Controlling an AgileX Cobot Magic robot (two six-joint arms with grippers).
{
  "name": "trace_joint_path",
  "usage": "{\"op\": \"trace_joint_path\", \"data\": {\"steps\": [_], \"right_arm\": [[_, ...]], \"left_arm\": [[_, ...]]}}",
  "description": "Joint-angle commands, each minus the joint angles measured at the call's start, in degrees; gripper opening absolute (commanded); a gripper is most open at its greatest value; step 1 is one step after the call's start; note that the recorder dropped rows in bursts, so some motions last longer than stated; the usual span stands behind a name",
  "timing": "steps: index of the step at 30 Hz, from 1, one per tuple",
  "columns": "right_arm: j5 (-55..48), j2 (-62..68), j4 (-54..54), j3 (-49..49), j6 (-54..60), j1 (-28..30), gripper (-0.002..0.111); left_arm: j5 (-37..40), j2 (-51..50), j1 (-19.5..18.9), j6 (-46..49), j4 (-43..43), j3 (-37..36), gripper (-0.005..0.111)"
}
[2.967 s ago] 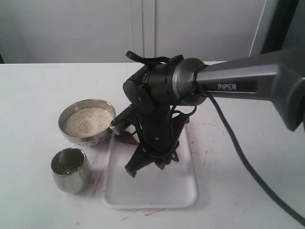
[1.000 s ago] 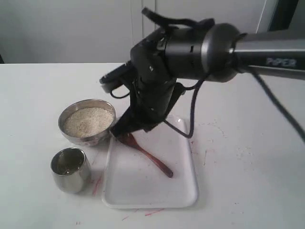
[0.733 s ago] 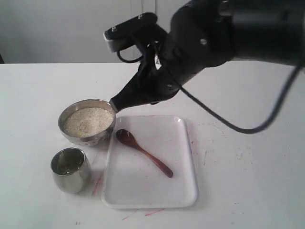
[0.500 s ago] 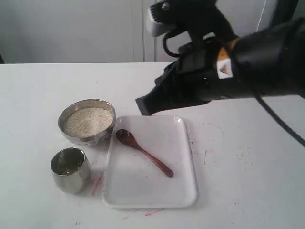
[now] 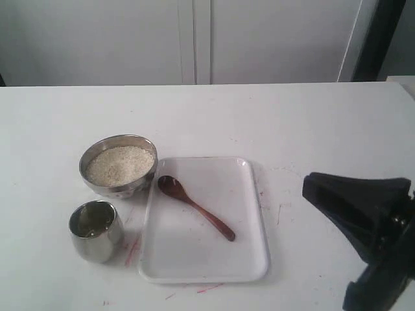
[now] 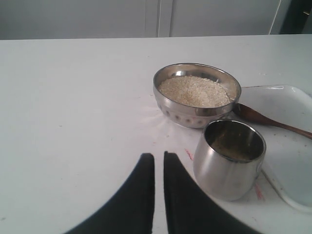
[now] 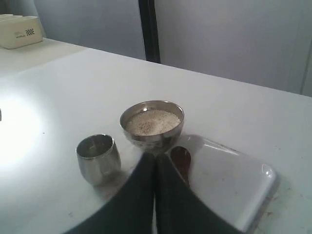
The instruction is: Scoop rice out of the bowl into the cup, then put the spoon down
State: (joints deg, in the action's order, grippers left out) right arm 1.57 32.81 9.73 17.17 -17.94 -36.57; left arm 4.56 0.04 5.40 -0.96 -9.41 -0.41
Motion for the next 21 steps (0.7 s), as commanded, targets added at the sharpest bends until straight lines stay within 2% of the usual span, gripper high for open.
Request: {"op": "trace_joint_path", "data": {"steps": [1, 13, 21], "right_arm": [[3.1, -2.79, -0.02, -5.38, -0.36, 0.61, 0.0], [21.45, -3.88, -0.02, -17.17, -0.36, 0.61, 0.0], [15.1, -3.88, 0.61, -17.17, 0.4, 0.61, 0.0]], "left_arm": [[-0.19, -0.04, -0.09, -0.1, -0.37, 0.41, 0.014], [-0.19, -0.04, -0.09, -0.1, -0.37, 0.41, 0.014], [-0.19, -0.04, -0.09, -0.1, -0.37, 0.41, 0.014]]}}
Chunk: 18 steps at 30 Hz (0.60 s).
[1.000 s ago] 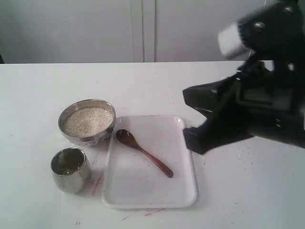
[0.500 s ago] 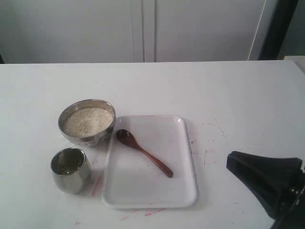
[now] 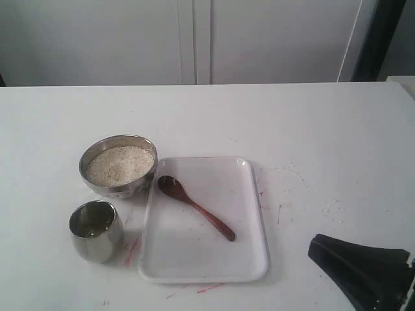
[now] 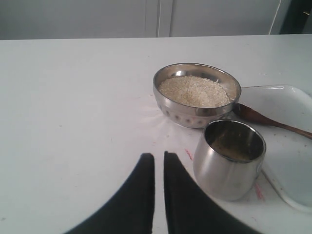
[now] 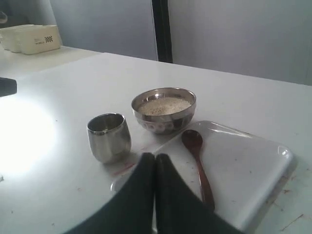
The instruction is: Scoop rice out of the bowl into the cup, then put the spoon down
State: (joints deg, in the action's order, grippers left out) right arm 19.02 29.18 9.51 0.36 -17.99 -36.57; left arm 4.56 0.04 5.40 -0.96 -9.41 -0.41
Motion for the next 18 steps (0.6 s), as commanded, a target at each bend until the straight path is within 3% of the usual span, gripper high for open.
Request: {"op": "trace_joint_path", "data": {"steps": [1, 18], "right_arm": [[-2.8, -0.25, 0.83, -0.36, 0.7, 0.61, 0.0], [-6.13, -0.99, 0.36, -0.36, 2.37, 0.61, 0.0]], "left_arm": [[-0.19, -0.04, -0.09, -0.1, -0.37, 0.41, 0.014], [-0.19, -0.04, -0.09, -0.1, -0.37, 0.41, 0.014]]}}
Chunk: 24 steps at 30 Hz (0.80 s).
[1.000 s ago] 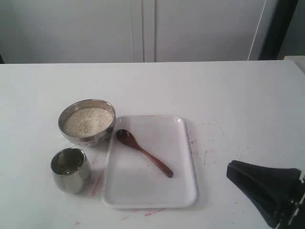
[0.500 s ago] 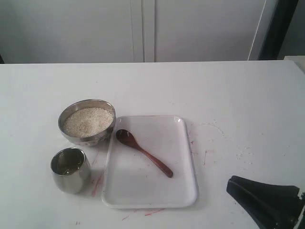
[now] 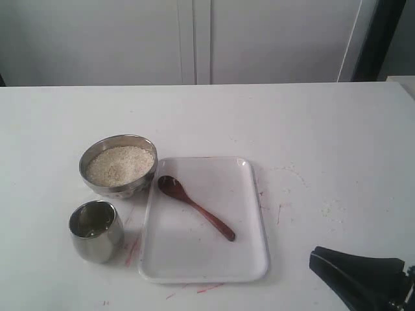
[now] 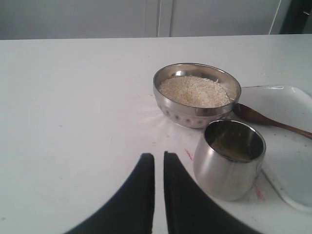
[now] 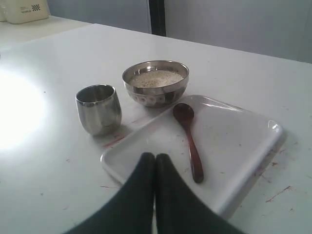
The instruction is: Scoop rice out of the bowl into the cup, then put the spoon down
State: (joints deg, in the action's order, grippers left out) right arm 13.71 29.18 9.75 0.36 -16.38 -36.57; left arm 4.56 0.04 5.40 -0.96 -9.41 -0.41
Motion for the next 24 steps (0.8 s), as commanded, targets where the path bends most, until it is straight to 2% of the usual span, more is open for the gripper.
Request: {"op": "trace_joint_path", "data": {"steps": [1, 15, 24], "right_arm": [[-1.62, -1.96, 0.12, -0.36, 0.76, 0.61, 0.0], [-15.77, -18.25, 0.12, -0.36, -1.0, 0.74, 0.0], [-22.07, -26.6, 0.12, -0.36, -4.27, 3.61, 0.0]], "left_arm": [[-0.19, -0.04, -0.09, -0.1, -0.37, 0.41, 0.014], [-0.19, -0.04, -0.09, -0.1, -0.37, 0.41, 0.014], [-0.19, -0.04, -0.09, -0.1, -0.37, 0.41, 0.014]]}}
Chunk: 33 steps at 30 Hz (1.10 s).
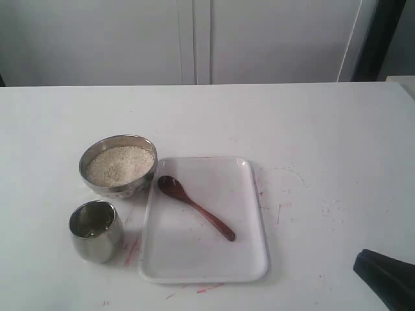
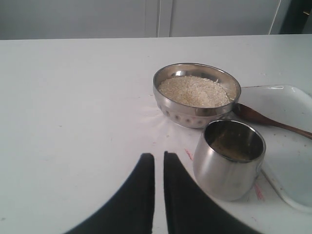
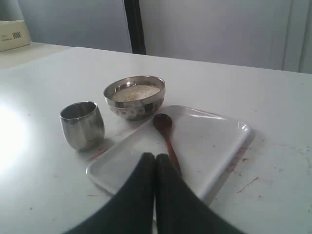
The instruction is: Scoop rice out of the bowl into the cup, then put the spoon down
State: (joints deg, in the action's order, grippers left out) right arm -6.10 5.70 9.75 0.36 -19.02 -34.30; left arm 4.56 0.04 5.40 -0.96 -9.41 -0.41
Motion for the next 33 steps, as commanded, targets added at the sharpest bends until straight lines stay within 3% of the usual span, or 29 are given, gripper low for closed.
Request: {"op": "trace_joint_path", "data": {"steps": [1, 16, 33], "right_arm": [[-2.68, -3.88, 0.12, -0.36, -2.56, 1.71, 0.0], [-2.82, -5.7, -0.16, -0.36, -7.13, 6.01, 0.0], [-2.82, -5.7, -0.24, -0.36, -7.13, 22.74, 0.0]], "left_arm": [[-0.19, -0.04, -0.09, -0.1, -0.37, 0.41, 0.014], [-0.19, -0.04, -0.09, -0.1, -0.37, 0.41, 0.014], [-0.19, -0.04, -0.09, -0.1, -0.37, 0.41, 0.014]]}}
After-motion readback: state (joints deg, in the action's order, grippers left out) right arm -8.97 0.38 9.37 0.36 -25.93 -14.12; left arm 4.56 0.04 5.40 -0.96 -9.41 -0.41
